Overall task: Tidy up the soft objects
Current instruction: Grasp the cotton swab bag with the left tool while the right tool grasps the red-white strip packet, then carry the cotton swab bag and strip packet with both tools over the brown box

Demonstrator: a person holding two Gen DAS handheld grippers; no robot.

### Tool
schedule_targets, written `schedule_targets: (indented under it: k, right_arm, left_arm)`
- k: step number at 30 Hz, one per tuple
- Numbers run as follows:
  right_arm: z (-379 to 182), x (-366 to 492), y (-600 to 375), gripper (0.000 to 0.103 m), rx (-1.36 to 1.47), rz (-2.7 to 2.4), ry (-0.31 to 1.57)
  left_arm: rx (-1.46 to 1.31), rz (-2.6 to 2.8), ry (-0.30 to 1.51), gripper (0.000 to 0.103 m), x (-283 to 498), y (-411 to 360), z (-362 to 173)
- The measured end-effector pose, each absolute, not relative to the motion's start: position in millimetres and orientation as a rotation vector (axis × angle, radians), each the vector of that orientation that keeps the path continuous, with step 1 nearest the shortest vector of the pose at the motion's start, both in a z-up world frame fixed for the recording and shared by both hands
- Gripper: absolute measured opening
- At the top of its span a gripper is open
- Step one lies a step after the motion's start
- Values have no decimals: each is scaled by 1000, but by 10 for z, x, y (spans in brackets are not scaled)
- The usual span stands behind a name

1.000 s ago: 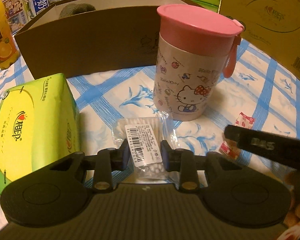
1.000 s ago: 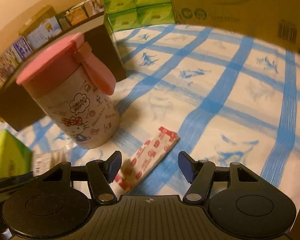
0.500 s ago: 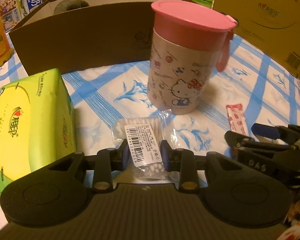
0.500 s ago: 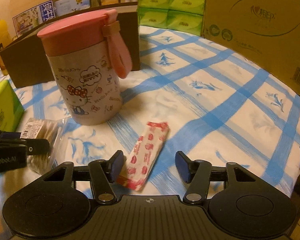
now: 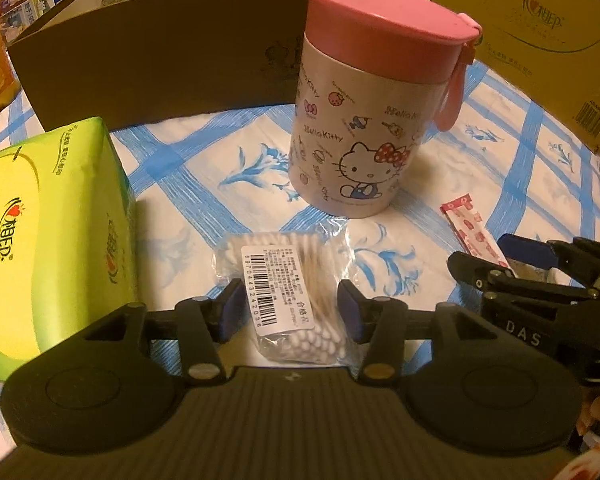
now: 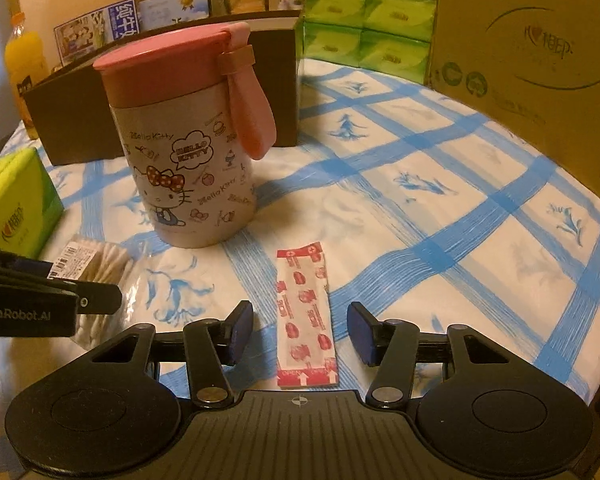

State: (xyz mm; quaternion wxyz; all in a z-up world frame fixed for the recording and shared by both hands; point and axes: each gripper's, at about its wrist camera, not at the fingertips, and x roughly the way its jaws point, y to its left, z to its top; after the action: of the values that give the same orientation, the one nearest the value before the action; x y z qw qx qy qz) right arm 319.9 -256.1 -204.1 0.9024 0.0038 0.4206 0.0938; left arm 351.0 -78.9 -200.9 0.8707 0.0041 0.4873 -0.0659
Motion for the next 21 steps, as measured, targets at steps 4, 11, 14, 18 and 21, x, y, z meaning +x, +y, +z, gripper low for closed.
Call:
schedule_targets:
  k: [4, 11, 14, 18, 21]
  right_arm:
    - [-2032, 3209, -2549, 37, 1, 206, 873]
    - [-2017, 3206, -2552, 27, 8, 223, 878]
    - [-2013, 3202, -2569, 26, 20, 227, 878]
    - [-2004, 3192, -2596, 25, 39, 237, 880]
    - [-1984, 3166, -2620, 25, 62, 245, 880]
  left_arm:
    - [20, -142, 1009, 41, 3511, -803, -2006]
    - [24, -159, 995, 33, 3501, -803, -1994]
    - [32, -169, 990, 31, 3481, -809, -1977]
    - [36, -177, 987, 30, 3441, -808, -1957]
    - [37, -181, 985, 29, 3418, -805, -1939]
